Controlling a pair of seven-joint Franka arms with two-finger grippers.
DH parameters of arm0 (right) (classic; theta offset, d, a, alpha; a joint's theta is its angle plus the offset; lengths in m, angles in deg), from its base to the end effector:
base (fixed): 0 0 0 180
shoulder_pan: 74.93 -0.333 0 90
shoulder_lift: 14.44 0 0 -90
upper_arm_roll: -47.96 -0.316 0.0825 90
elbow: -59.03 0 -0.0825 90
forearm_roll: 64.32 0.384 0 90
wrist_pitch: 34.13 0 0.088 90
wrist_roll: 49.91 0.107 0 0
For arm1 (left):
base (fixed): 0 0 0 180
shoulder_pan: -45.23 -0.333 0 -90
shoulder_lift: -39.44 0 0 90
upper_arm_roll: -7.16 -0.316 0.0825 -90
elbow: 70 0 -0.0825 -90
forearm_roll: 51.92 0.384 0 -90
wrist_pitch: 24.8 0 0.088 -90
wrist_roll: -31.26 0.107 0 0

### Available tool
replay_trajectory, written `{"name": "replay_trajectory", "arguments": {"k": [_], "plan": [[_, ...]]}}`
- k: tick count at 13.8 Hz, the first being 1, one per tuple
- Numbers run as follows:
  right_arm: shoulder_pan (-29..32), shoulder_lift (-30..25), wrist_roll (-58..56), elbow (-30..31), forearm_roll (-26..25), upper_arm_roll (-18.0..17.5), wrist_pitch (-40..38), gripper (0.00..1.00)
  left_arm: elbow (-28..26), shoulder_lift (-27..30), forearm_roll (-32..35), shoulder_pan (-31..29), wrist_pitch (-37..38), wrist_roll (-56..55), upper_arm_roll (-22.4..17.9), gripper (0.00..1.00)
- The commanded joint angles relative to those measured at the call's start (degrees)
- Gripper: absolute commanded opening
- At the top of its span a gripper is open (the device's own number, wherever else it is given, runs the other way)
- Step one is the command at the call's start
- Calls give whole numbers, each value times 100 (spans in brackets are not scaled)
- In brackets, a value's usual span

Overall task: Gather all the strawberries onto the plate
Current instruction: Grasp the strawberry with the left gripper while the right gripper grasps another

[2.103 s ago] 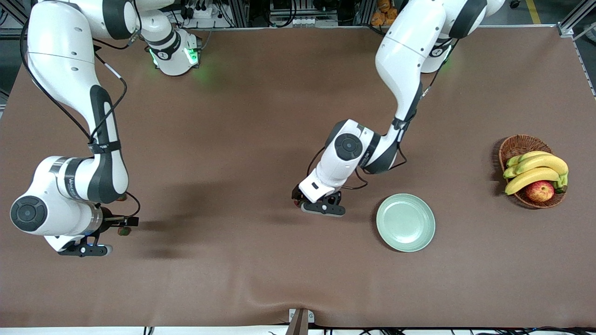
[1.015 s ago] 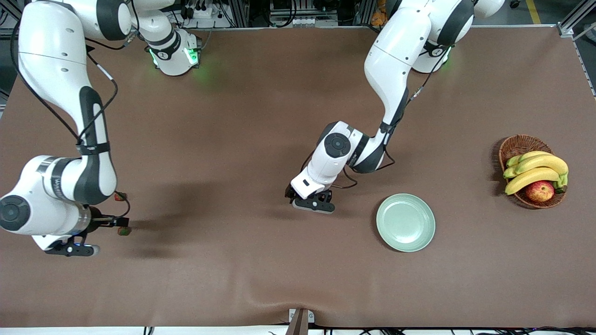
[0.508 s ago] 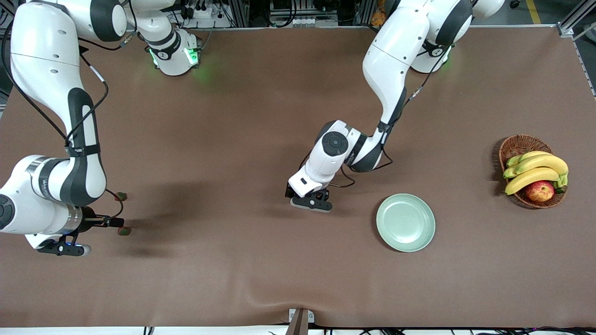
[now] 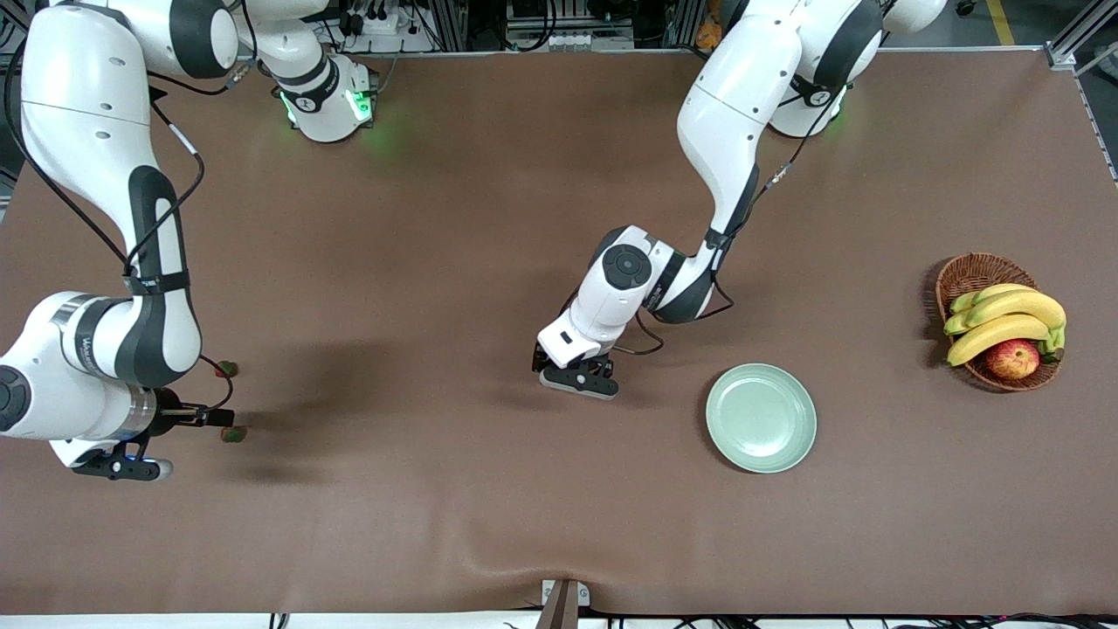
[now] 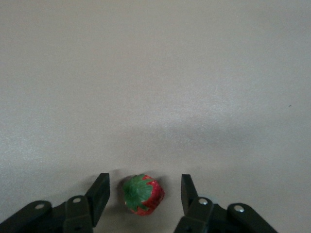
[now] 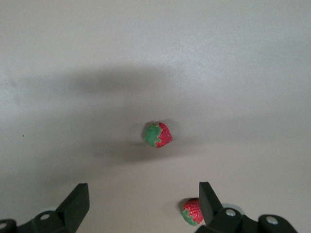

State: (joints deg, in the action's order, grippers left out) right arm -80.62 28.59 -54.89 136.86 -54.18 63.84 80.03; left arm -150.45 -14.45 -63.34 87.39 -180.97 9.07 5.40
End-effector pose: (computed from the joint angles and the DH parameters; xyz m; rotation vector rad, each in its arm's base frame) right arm 0.7205 -0.0757 0.2788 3.1128 -0.1679 -0.1430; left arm 0.5778 -0.4895 0.1765 2.8279 -0.2386 0.3991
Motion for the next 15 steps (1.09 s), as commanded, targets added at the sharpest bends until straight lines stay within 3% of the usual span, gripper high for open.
{"name": "replay_trajectory", "arguments": {"k": [1, 2, 4, 5, 9, 12, 15], "plan": [[59, 144, -74, 31, 128, -50, 280, 100, 153, -122, -88, 56, -98, 119, -44, 67], [59, 249, -74, 39, 197, -50, 421, 100, 144, -113, -80, 47, -98, 136, -44, 55], [86, 425, -65, 39, 242, -50, 693, 100, 135, -121, -62, 47, -98, 154, -53, 9], [112, 486, -65, 39, 242, -50, 782, 100, 127, -113, -62, 38, -98, 163, -53, 0], [103, 785, -91, 31, 216, -50, 1256, 100, 74, 150, -62, -41, 68, 110, -62, 0], [77, 839, -187, 39, 207, -59, 1389, 100, -75, 633, -53, -164, 893, 101, -132, 0], [121, 839, -355, 180, 233, -59, 1398, 100, -636, 1247, 95, -182, 1386, 372, -439, 0]]}}
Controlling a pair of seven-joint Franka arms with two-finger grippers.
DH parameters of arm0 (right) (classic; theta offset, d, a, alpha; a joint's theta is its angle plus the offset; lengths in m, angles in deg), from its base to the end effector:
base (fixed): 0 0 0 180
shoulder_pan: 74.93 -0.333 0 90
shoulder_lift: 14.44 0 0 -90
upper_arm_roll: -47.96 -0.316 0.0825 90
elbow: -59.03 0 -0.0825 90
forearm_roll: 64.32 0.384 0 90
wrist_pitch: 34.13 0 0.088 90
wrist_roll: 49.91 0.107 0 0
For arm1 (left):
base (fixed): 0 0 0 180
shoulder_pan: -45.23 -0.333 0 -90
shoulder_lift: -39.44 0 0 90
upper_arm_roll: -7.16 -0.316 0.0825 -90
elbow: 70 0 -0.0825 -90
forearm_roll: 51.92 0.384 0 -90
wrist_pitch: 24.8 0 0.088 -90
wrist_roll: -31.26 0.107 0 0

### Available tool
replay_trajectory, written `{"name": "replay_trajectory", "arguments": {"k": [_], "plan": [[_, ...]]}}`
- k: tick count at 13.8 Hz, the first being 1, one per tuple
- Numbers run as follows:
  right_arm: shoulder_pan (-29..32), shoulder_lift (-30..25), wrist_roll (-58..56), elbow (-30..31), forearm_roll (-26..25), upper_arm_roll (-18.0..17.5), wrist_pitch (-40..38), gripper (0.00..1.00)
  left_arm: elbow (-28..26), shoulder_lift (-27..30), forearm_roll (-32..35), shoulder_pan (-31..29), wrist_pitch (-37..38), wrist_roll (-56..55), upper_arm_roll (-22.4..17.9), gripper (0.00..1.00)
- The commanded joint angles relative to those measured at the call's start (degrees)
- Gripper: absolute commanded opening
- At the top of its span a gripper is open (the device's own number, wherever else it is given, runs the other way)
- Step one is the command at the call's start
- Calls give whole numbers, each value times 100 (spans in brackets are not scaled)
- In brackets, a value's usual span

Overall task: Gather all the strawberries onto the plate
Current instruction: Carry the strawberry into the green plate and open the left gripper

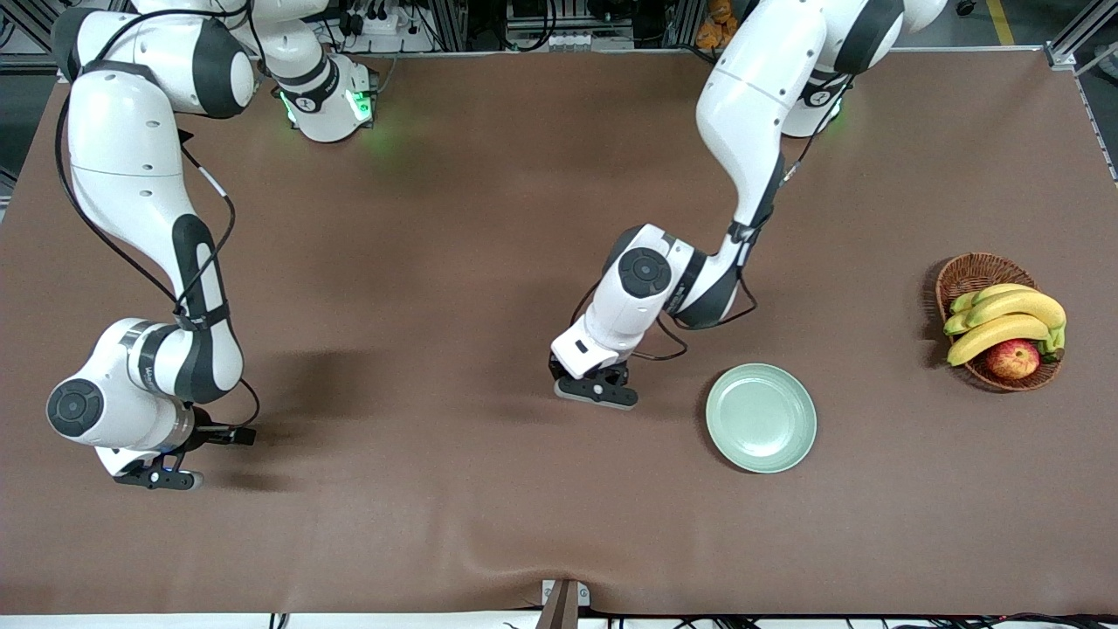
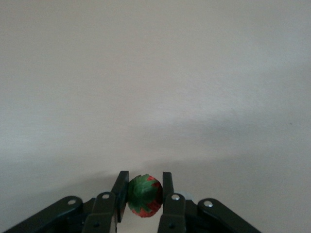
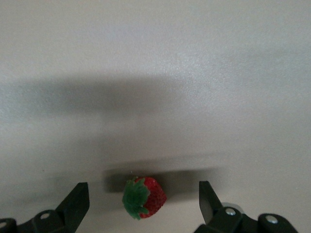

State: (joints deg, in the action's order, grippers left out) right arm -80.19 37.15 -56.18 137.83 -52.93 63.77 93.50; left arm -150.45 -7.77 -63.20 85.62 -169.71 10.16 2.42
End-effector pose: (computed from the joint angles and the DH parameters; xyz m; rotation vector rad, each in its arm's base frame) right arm 0.7263 -0.0863 0.1840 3.0803 -0.1525 -0.0329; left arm 0.6087 -0.4520 0.2432 2.8993 -0.2118 0.3366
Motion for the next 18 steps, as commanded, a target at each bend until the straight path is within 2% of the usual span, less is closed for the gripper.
{"name": "replay_trajectory", "arguments": {"k": [1, 4, 6, 9, 10, 12, 15, 18], "plan": [[78, -18, -226, 100, 118, -51, 42, 100, -952, 816, 91, -195, 270, 577, -150, 0], [60, -35, -208, 179, 126, -78, -2, 66, -1814, 1449, 91, -758, 288, 1466, -150, 0], [60, -61, -191, 240, 135, -78, -20, 48, -2272, 1714, 100, -1153, 384, 1766, -150, 0], [60, -97, -182, 267, 144, -78, -28, 22, -2414, 1794, 205, -1602, 630, 2004, -168, 0], [51, -114, -173, 258, 144, -87, -28, 17, -2362, 1742, 467, -1795, 622, 2126, -159, 0], [17, -176, -173, 249, 144, -87, -28, 14, -2300, 1549, 776, -2007, 561, 2180, -150, 0], [-246, -298, -147, 241, 144, -95, -37, 14, -2195, 1364, 803, -2070, 272, 2259, -150, 0], [-773, -387, 282, 223, 153, -148, -125, 14, -1870, 837, 707, -2087, 61, 2233, -115, 0]]}}
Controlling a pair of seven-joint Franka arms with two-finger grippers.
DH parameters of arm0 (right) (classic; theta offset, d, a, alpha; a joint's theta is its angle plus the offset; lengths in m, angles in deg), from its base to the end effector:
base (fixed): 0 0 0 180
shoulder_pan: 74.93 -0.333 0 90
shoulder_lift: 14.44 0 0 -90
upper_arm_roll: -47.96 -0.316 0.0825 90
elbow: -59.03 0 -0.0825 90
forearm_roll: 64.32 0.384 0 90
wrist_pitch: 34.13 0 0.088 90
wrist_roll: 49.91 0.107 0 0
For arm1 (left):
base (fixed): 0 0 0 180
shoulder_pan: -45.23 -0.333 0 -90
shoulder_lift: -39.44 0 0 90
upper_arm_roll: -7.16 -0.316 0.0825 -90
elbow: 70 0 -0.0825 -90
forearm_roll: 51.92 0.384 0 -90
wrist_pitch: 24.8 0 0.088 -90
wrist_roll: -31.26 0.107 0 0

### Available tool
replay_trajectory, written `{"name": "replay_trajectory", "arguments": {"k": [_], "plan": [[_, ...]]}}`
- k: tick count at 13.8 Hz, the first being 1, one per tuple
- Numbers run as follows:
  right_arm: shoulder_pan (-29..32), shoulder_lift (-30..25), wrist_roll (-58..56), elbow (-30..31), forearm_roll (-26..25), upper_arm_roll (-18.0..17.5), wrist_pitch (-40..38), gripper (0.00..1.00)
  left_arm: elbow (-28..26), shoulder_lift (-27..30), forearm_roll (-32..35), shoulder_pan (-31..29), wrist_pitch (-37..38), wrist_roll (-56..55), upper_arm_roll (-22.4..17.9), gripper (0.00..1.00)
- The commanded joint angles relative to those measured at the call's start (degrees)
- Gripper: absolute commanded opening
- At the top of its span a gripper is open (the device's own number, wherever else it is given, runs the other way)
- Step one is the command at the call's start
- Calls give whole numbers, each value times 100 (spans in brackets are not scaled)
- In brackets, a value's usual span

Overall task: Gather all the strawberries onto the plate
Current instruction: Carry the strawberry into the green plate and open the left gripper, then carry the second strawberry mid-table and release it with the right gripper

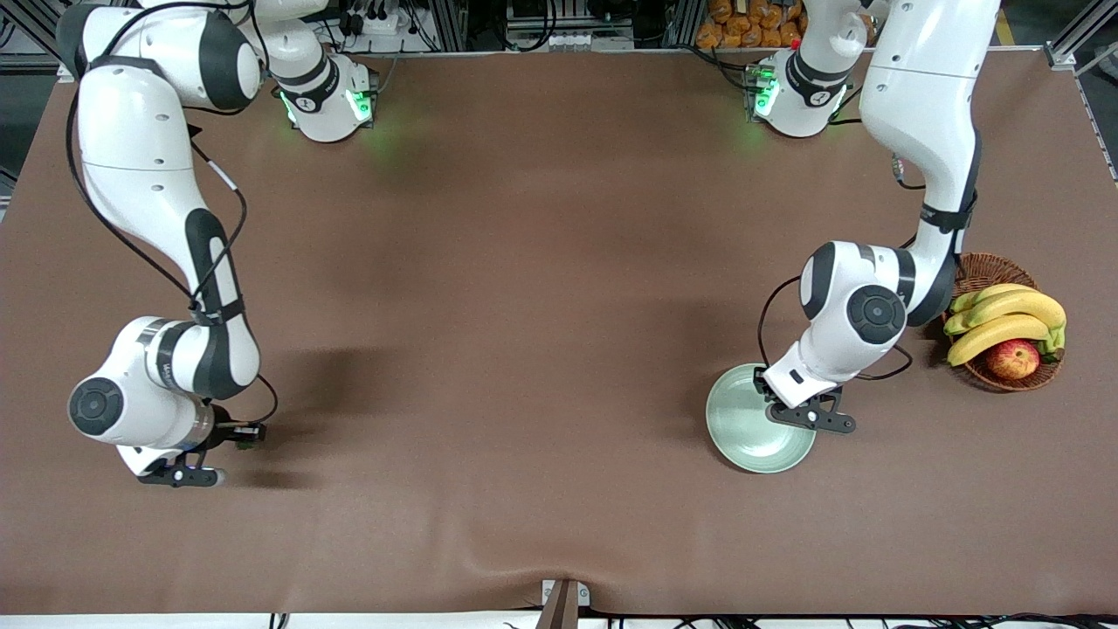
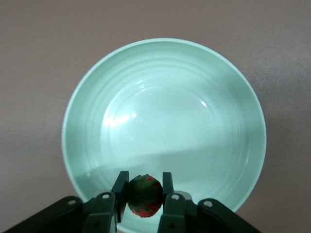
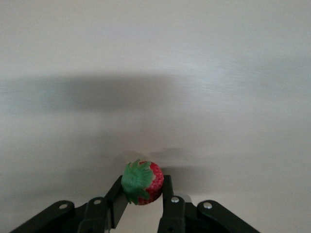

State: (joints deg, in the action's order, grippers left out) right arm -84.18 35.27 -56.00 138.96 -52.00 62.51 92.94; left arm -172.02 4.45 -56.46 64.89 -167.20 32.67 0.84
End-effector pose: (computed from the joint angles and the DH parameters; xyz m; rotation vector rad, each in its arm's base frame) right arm 0.7285 -0.0233 0.1957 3.1192 -0.0509 -0.0265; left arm 0.6495 -0.1602 0.2238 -3.1183 0.3443 -0.1561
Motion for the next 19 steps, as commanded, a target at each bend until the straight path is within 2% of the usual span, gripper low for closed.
{"name": "replay_trajectory", "arguments": {"k": [1, 2, 3, 4, 5, 7, 11, 14, 16, 19], "plan": [[-576, -216, 614, 84, 51, -127, -60, 14, 279, -421, 24, 38, -304, -26, 43, 0], [-778, -216, 1070, 49, 59, -223, -25, 14, 288, -438, 32, 47, -314, -70, 34, 10], [-963, -216, 1562, -4, 59, -277, -16, 14, 288, -439, 32, 56, -314, -88, 43, 30], [-1165, -207, 2071, -65, 59, -338, -16, 14, 296, -447, 32, 56, -314, -105, 43, 67], [-1315, -199, 2564, -144, 59, -443, -7, 14, 288, -430, 24, 56, -314, -105, 51, 100], [-1535, -146, 3539, -346, 33, -776, 107, 14, 279, -404, 24, 65, -314, -97, 51, 100], [-1895, -49, 4675, -382, 33, -1138, 871, 14, 288, -360, 24, 74, -314, -97, 60, 100], [-2387, 82, 5422, -382, 33, -1147, 1451, 13, 261, -97, 24, 74, -87, -97, 78, 100], [-2695, 205, 5942, -391, 33, -1147, 1811, 13, 253, 26, 24, 83, -16, -227, 252, 100], [-3073, 346, 6444, -399, 24, -1147, 1971, 13, 288, 264, 24, 153, 300, -684, 420, 100]]}}
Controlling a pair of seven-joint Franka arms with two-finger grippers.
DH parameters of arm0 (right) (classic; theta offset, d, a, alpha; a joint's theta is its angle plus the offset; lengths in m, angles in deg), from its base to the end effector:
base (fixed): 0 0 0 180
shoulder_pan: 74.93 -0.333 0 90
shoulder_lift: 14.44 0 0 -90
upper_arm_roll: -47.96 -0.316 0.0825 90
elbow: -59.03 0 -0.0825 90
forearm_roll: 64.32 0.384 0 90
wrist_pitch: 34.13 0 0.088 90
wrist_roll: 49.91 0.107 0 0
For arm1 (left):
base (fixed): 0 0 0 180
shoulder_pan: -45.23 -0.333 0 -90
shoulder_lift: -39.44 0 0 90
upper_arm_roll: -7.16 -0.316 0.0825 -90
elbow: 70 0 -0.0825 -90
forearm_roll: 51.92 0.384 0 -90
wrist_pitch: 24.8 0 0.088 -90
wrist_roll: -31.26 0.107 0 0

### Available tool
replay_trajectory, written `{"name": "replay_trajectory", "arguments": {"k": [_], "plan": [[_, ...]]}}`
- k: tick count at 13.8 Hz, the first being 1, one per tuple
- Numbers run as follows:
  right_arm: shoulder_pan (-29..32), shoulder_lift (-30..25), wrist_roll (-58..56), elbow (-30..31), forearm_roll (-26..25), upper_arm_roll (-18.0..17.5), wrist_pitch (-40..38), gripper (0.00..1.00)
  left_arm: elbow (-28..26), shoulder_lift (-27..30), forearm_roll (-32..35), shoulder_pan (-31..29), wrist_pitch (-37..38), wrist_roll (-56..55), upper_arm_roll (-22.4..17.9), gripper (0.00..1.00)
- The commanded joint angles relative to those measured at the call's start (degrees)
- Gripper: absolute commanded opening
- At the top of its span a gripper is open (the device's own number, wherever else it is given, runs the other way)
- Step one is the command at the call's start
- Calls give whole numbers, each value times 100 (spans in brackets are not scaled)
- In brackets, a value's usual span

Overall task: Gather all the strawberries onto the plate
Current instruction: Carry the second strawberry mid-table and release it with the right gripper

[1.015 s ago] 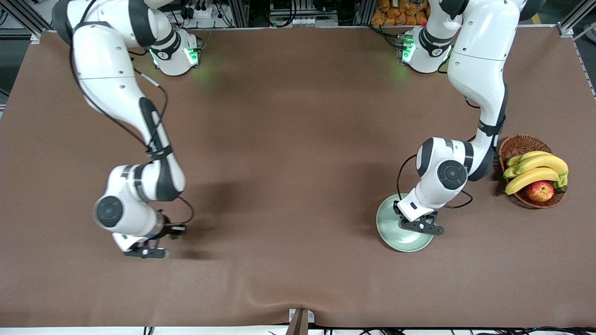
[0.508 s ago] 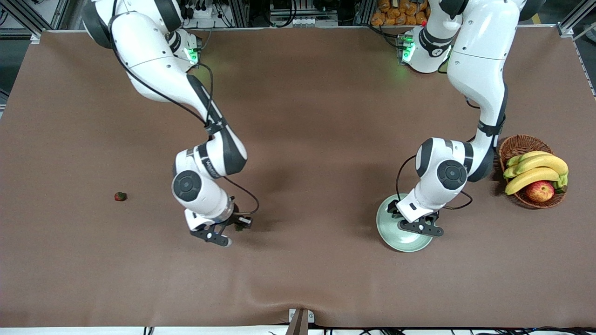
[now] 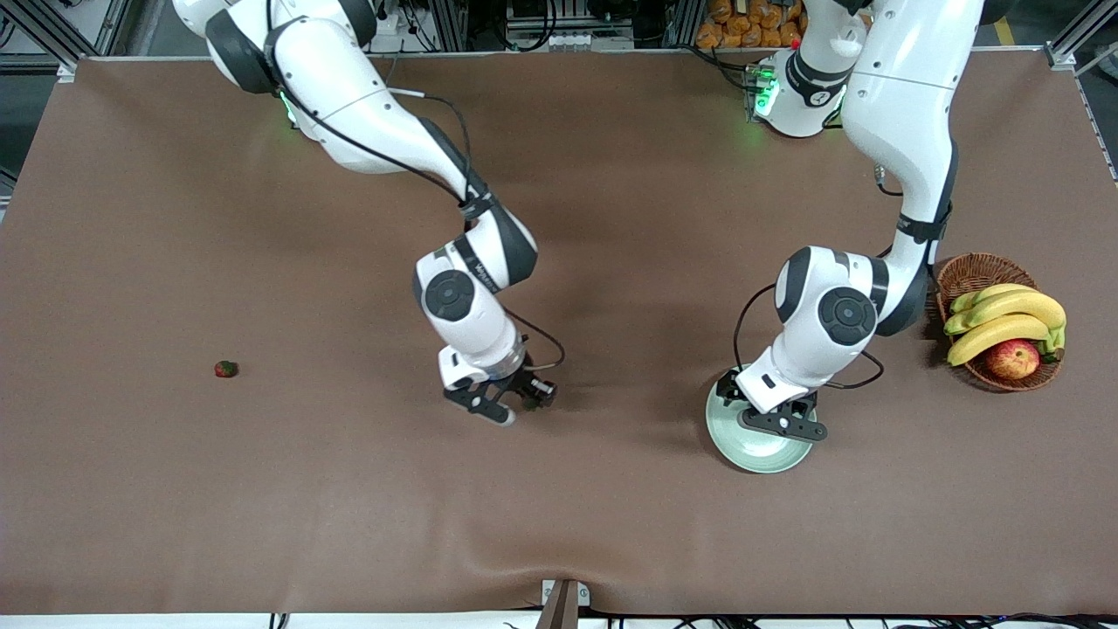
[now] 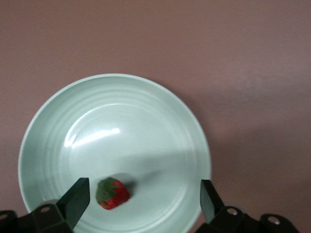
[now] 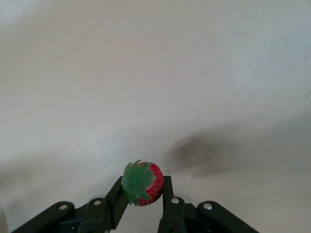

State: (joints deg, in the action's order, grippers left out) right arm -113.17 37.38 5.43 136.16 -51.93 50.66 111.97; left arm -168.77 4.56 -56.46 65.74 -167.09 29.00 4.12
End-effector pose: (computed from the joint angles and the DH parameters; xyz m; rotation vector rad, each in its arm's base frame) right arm 0.6191 0.4501 0.2103 -2.7602 0.6804 -0.1870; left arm 0.6536 -0.2095 0.2476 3.0658 -0.3359 0.2253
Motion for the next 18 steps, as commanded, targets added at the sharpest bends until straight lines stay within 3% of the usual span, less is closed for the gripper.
{"name": "replay_trajectory", "arguments": {"k": [1, 2, 3, 4, 8, 10, 16, 18], "plan": [[-244, 205, 388, -111, 17, 38, 163, 14, -46, 324, 24, 120, 395, -562, 162, 100], [-297, 241, 537, -111, 17, 38, 243, 25, -37, 377, 24, 216, 491, -826, 224, 100], [-306, 241, 556, -111, 17, 38, 252, 72, -46, 447, 33, 339, 519, -1098, 250, 100], [-306, 224, 530, -111, 0, 47, 252, 100, -46, 474, 33, 445, 528, -1266, 251, 100], [149, -223, 346, -85, -9, 47, 148, 100, 59, 509, 42, 936, 598, -2004, 251, 100], [553, -496, -161, -67, 17, 29, -290, 100, 269, 413, 59, 1209, 598, -2382, 251, 100], [1810, -1111, -2121, 12, 17, 56, -1784, 100, 1595, -632, 33, 1745, 344, -3096, 277, 100], [2249, -1401, -2789, 266, -35, 82, -2303, 100, 1703, -861, 24, 1843, -67, -3183, 277, 100]]}}
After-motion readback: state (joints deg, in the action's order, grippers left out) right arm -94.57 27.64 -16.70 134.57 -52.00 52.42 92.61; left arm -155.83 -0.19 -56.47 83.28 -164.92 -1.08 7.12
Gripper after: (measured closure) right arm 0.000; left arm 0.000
